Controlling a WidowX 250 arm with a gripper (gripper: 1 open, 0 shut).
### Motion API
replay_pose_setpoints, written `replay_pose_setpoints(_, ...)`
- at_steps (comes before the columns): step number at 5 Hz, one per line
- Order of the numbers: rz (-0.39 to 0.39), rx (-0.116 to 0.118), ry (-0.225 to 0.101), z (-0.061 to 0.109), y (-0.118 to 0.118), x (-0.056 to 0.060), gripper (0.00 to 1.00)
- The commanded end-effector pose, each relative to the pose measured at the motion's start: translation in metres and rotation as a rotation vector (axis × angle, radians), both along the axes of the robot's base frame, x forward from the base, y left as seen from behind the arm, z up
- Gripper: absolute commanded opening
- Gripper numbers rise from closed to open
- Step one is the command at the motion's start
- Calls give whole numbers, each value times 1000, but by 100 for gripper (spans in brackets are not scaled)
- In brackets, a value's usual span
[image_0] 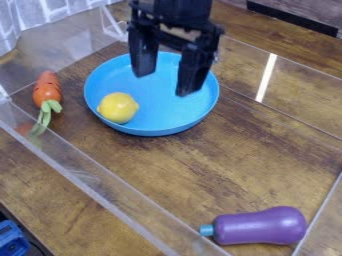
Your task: Remove the purple eggplant from the blue tray and put it on the table
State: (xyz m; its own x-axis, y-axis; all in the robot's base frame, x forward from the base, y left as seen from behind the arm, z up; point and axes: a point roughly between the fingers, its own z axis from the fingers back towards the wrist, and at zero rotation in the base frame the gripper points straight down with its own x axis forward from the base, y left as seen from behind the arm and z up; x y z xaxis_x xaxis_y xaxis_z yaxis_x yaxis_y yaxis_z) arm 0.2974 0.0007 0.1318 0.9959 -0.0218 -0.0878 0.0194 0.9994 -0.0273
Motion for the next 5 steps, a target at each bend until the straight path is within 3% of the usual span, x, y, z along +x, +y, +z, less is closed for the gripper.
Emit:
replay_pose_setpoints(1, 8, -7, -86, 25, 5, 5, 100)
replay_pose_setpoints(5, 0, -32, -68, 26, 0, 4, 100)
